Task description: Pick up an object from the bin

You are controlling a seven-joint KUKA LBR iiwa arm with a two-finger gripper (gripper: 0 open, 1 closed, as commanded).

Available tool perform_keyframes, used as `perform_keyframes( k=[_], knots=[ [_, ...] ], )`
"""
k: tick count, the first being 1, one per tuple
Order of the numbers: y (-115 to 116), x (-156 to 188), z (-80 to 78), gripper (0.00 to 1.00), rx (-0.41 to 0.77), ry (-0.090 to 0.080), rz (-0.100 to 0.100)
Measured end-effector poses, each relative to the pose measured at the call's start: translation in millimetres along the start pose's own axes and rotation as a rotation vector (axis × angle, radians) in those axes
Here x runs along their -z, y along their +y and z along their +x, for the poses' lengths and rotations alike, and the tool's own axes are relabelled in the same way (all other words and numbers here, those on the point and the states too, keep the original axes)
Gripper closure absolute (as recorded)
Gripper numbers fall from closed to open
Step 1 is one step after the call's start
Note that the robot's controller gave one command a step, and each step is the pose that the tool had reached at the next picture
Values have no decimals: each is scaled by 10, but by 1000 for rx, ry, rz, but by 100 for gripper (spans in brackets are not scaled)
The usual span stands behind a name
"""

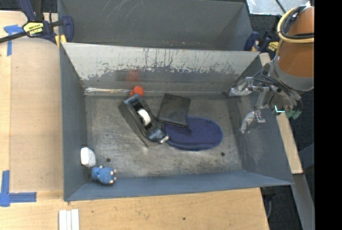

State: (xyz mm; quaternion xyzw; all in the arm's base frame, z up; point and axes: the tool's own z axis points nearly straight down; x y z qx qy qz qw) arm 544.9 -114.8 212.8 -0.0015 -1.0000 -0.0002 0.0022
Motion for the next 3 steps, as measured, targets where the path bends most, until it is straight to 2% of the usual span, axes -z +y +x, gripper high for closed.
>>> perform_keyframes(
  k=[1, 2, 3],
  knots=[
    [251, -1387, 104, 0, 293, -12, 4],
    [256, -1364, 73, 100, 296, -25, 6],
    [308, 410, 173, 100, 401, -15, 5]
  ],
)
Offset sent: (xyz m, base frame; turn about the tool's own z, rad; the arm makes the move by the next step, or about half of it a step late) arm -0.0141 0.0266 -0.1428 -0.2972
